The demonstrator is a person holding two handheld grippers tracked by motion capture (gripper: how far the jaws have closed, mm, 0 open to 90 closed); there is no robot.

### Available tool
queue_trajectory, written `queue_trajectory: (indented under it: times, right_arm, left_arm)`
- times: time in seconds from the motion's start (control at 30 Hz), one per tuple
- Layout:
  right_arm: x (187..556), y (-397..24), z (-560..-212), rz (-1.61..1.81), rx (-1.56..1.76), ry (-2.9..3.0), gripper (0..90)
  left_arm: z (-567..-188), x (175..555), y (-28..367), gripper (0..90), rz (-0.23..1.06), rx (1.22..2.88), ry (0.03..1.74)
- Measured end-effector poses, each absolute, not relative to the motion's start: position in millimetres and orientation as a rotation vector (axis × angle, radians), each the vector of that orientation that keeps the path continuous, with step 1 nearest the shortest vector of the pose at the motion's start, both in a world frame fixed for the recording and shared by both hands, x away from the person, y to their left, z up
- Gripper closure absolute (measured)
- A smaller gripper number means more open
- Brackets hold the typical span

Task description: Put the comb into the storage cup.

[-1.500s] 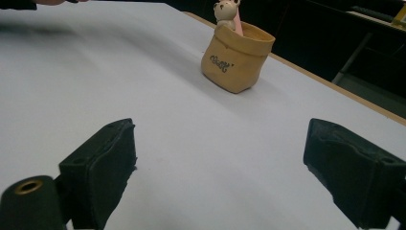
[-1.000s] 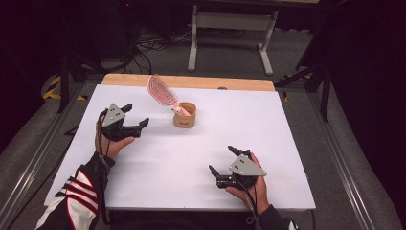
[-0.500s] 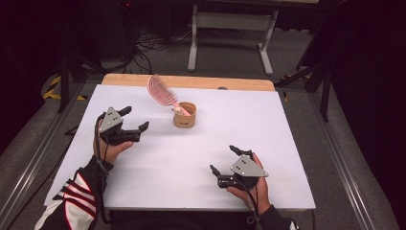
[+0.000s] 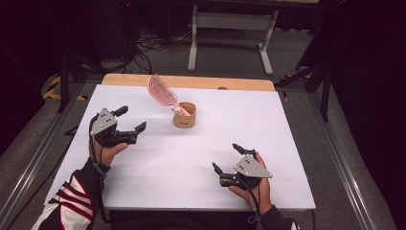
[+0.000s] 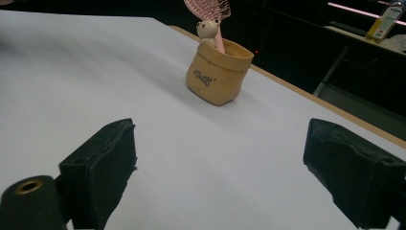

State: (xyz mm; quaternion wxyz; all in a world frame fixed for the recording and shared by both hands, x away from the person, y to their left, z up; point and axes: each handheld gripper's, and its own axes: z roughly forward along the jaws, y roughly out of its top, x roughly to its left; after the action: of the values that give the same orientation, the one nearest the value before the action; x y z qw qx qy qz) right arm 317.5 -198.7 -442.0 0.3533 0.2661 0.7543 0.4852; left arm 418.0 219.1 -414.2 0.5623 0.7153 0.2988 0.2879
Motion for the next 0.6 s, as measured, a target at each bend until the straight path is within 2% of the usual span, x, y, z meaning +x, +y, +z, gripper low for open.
queue_trajectory:
  times: [0.6]
  right_arm:
    - [318, -204, -439, 1.260, 0.699, 1.929, 11.5]
  left_arm:
    - [-405, 399, 216, 9.7, 0.708, 1.682, 0.651]
